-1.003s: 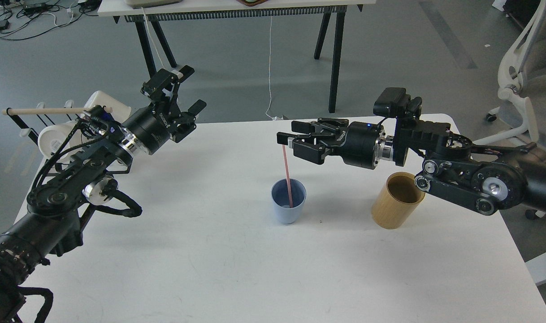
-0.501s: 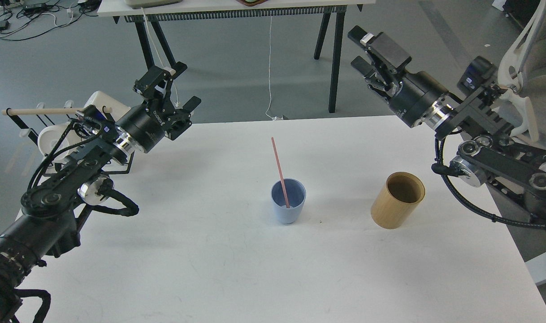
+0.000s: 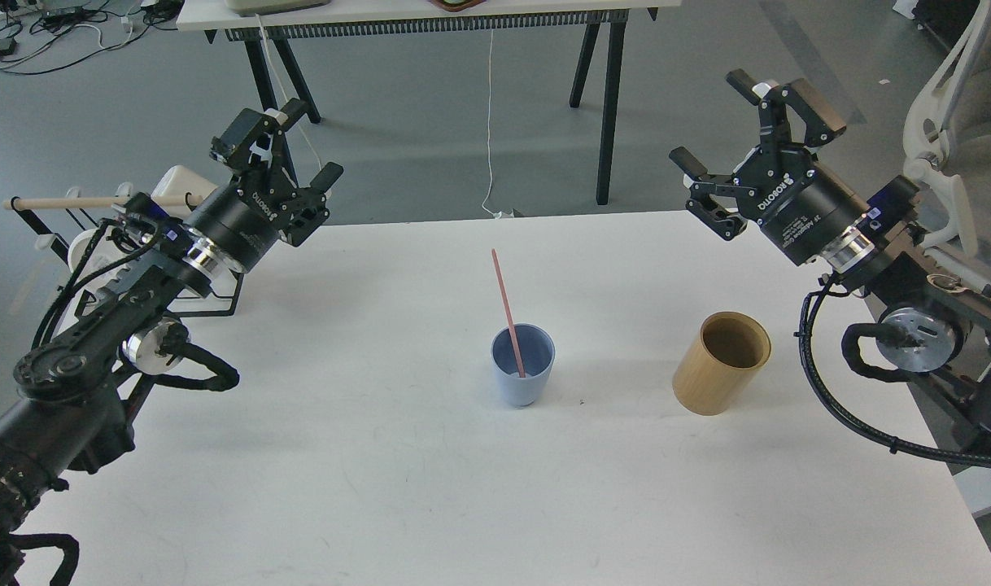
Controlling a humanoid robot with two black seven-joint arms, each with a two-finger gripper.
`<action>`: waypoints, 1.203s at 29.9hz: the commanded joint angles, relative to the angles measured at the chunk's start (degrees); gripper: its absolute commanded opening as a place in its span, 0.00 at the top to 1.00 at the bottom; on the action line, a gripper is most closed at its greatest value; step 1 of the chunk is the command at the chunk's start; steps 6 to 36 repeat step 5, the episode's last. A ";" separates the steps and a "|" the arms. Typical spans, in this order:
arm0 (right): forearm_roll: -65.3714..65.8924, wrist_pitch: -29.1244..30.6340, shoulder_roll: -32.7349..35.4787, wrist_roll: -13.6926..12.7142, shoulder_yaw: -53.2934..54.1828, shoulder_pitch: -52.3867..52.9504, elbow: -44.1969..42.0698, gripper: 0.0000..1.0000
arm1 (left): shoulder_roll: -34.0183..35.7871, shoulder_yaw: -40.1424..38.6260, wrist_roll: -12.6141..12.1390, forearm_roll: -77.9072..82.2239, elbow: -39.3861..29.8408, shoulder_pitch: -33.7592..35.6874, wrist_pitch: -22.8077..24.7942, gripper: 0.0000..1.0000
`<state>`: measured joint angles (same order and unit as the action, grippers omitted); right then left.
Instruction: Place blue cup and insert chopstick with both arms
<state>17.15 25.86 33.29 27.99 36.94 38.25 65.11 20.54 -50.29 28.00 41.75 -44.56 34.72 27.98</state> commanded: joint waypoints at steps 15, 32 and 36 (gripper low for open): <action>-0.36 -1.07 -0.33 0.01 1.29 -0.11 -2.97 0.01 | 0.11 -0.95 0.00 0.00 -0.09 -0.97 0.02 0.01; -0.36 -1.07 -0.33 0.01 1.29 -0.11 -2.97 0.01 | 0.11 -0.95 0.00 0.00 -0.09 -0.97 0.02 0.01; -0.36 -1.07 -0.33 0.01 1.29 -0.11 -2.97 0.01 | 0.11 -0.95 0.00 0.00 -0.09 -0.97 0.02 0.01</action>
